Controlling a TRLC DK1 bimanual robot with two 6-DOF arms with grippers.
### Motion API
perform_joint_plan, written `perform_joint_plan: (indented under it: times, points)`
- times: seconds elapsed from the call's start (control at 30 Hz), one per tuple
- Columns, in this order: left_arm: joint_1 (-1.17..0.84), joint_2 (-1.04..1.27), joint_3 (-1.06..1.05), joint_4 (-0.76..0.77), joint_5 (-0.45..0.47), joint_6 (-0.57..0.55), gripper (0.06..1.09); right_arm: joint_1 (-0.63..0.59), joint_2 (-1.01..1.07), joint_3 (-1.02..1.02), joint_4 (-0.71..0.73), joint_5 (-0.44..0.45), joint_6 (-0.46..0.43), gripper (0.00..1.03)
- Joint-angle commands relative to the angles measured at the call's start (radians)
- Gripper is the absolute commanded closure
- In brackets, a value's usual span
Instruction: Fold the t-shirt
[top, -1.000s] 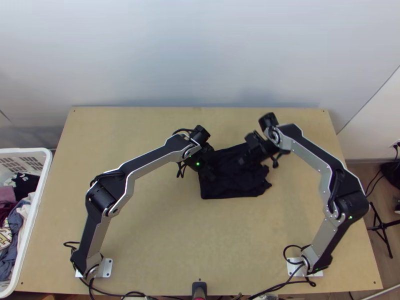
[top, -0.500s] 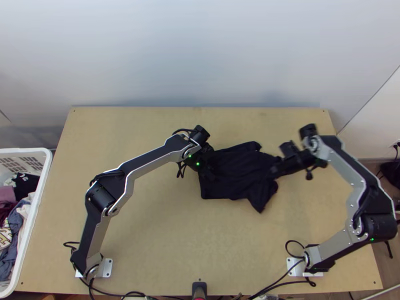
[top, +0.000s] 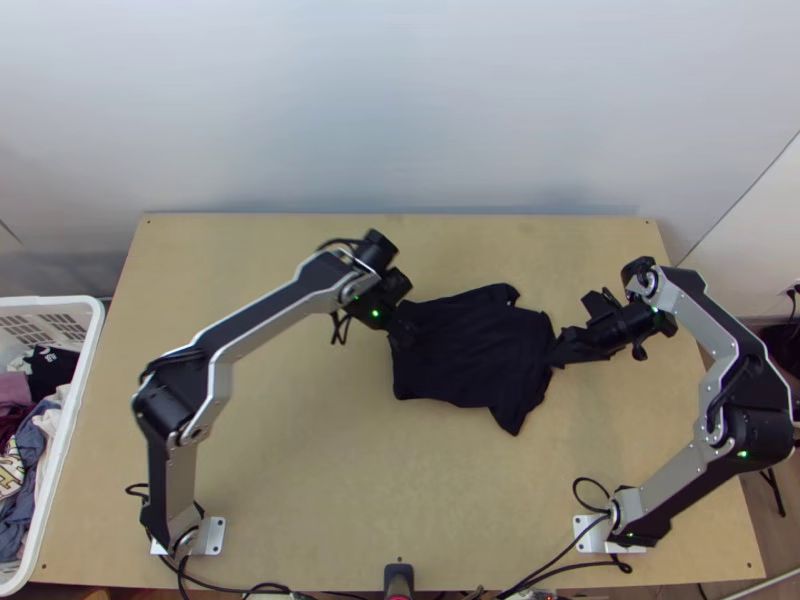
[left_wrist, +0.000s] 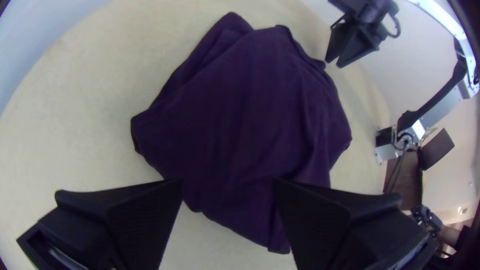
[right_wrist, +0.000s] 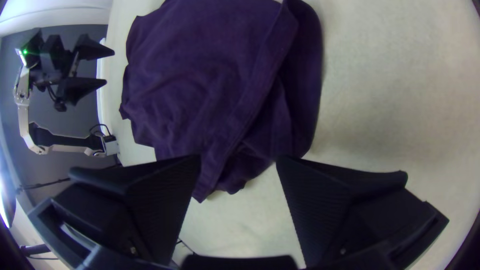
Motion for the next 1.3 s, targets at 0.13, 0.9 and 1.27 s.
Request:
perform_joint_plan:
  times: [0.13,0.9,1.27]
  points:
    - [0.112,-0.134,-0.005,-0.006,0.145,-0.052,0.1,0.008,0.077,0.012,-0.017,-0.084,-0.004,0.18]
    - [0.278,-0.364,-0.337,0.052,0.144,-0.028,0.1,0.203,0.13,0.027,0.25,-0.085,0.172,0.09]
    - [0.291,-0.444,-0.443,0.063,0.145,-0.006,0.1,-0.035,-0.169,0.029,0.083,0.105,0.045,0.08]
